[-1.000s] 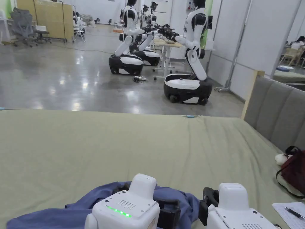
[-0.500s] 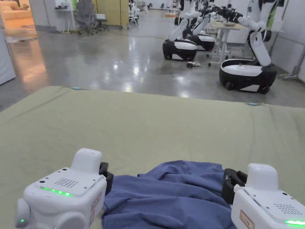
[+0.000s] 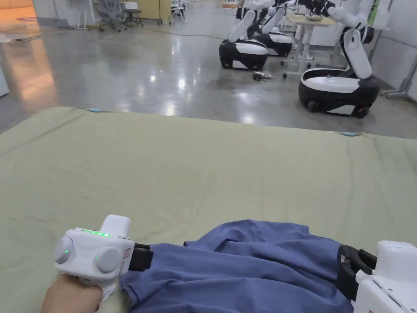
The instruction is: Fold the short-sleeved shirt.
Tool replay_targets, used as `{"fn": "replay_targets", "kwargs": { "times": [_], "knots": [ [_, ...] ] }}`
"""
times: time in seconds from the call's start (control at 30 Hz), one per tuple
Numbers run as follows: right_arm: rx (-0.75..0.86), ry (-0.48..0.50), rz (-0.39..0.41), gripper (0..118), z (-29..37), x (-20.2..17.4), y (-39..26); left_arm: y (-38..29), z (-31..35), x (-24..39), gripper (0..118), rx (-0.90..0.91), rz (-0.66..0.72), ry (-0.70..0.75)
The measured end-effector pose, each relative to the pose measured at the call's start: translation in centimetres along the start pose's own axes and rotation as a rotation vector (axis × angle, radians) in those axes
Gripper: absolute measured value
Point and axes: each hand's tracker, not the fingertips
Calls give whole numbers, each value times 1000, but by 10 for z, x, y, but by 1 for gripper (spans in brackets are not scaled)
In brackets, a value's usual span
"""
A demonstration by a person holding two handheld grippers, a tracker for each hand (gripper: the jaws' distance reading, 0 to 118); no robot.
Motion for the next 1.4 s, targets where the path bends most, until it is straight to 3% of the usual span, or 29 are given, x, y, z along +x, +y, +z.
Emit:
{"fn": "replay_targets", "kwargs": {
  "times": [0.07,0.17,0.2,0.27,0.3,0.37,0.43,0.47,0.53,0.57,0.6,0.73,0.87,0.93,0.97,1.0,1.17,1.27,1.4],
  "knots": [
    [-14,-28,-3,5,-3,16,-3,-16,-15,9,113,-32,-6,53],
    [-42,-98,23,5,-11,53,-5,18,-30,0,101,-66,4,66],
    [-51,-129,35,6,-16,67,-5,17,-26,-1,88,-58,37,12],
    [-82,-186,45,6,-33,100,-7,15,4,13,46,-15,32,-56],
    [-122,-205,35,6,-45,118,-8,16,14,24,9,6,-11,-42],
    [-179,-214,-1,6,-70,149,-10,16,27,44,4,26,-117,22],
    [-258,-212,8,8,-101,169,-15,22,11,31,4,-13,-88,-71],
    [-281,-191,9,17,-114,176,-18,25,18,30,4,6,-64,-75],
    [-304,-132,-17,75,-136,185,-23,26,41,33,4,70,-92,-37],
    [-310,-123,-25,93,-146,188,-24,29,49,31,4,73,-93,-41],
    [-317,-101,-32,96,-155,188,-26,31,55,28,4,80,-88,-47],
    [-339,-2,-16,96,-181,180,-31,39,69,23,4,98,-81,-46],
    [-486,-86,82,95,-210,173,-49,39,66,28,4,99,-90,-8],
    [-497,11,8,55,-208,174,-54,37,60,26,4,94,-78,-10],
    [-447,-39,31,44,-199,172,-51,37,57,26,4,85,-76,-11],
    [-431,-64,44,14,-195,171,-47,36,55,26,4,83,-77,-12],
    [-364,-25,-103,13,-161,186,-13,39,68,19,4,98,-66,-25],
    [-301,-26,-64,13,-137,180,20,48,93,10,4,148,-55,-29],
    [-209,20,-72,13,-99,170,86,73,135,-11,4,244,-46,-8]
  ]
}}
